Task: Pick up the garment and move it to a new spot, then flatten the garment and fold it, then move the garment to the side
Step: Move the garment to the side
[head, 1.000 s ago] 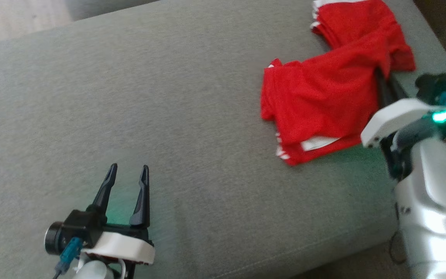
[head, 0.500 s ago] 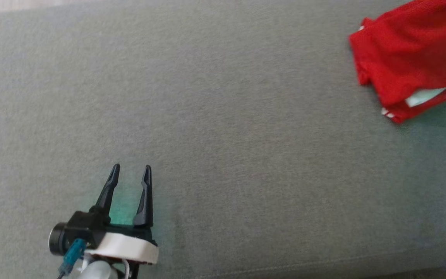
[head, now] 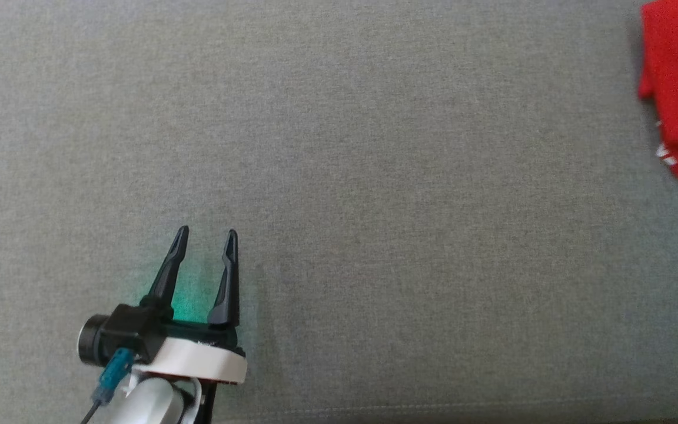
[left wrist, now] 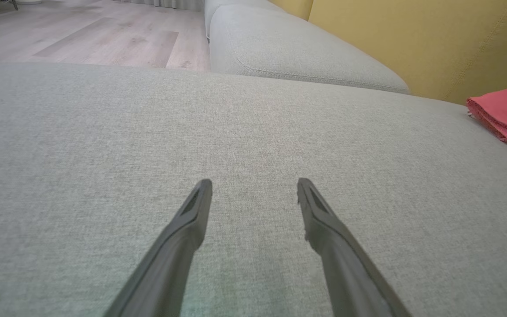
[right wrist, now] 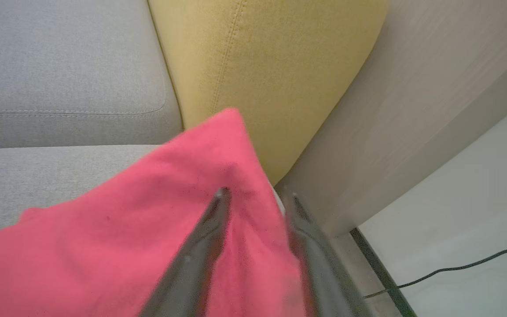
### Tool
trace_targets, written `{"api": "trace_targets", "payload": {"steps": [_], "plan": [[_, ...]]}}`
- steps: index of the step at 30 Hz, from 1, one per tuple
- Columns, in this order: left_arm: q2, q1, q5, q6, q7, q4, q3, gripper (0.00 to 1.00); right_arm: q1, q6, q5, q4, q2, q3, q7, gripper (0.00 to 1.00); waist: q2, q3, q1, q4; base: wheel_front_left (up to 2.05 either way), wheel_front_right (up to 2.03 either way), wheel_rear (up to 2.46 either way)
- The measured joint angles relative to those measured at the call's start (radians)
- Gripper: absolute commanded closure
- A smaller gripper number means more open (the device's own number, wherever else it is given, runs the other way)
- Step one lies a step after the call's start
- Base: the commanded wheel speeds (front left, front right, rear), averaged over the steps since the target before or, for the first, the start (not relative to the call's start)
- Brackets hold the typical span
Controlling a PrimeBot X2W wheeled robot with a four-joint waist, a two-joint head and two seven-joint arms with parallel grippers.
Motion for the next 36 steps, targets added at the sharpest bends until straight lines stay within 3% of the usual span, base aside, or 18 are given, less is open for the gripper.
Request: {"api": "trace_targets", "payload": {"steps": [7, 14, 23, 30, 36], "plan": [[0.001, -0.001, 0.002, 0.001, 0.000, -0.004, -0.001, 0.00, 0.034, 0.000, -0.107, -0.021, 0.088, -0.091, -0.072, 0.00, 0.0000, 0.003, -0.0001, -0.009, 0.00, 0.00, 0.00], [0.009, -0.002, 0.002, 0.011, 0.002, -0.003, 0.004, 0.00, 0.034, 0.000, -0.114, 0.030, 0.149, -0.030, -0.164, 0.00, 0.0000, -0.053, -0.0001, -0.034, 0.00, 0.00, 0.00], [0.007, 0.042, -0.045, 0.021, -0.001, 0.043, 0.046, 0.00, 0.076, 0.000, -0.005, 0.052, 0.220, 0.160, -0.276, 0.00, 0.0001, -0.205, -0.0003, -0.042, 0.00, 0.00, 0.00], [-0.009, 0.130, -0.071, 0.053, -0.009, 0.077, 0.106, 0.00, 0.251, 0.000, 0.141, 0.032, 0.312, 0.273, -0.355, 0.00, 0.0001, -0.343, -0.0004, -0.029, 0.00, 0.00, 0.00], [-0.027, 0.192, -0.076, 0.054, -0.009, 0.086, 0.119, 0.00, 0.431, 0.000, 0.239, -0.054, 0.351, 0.329, -0.426, 0.00, 0.0001, -0.416, -0.0005, -0.006, 0.00, 0.00, 0.00]]}}
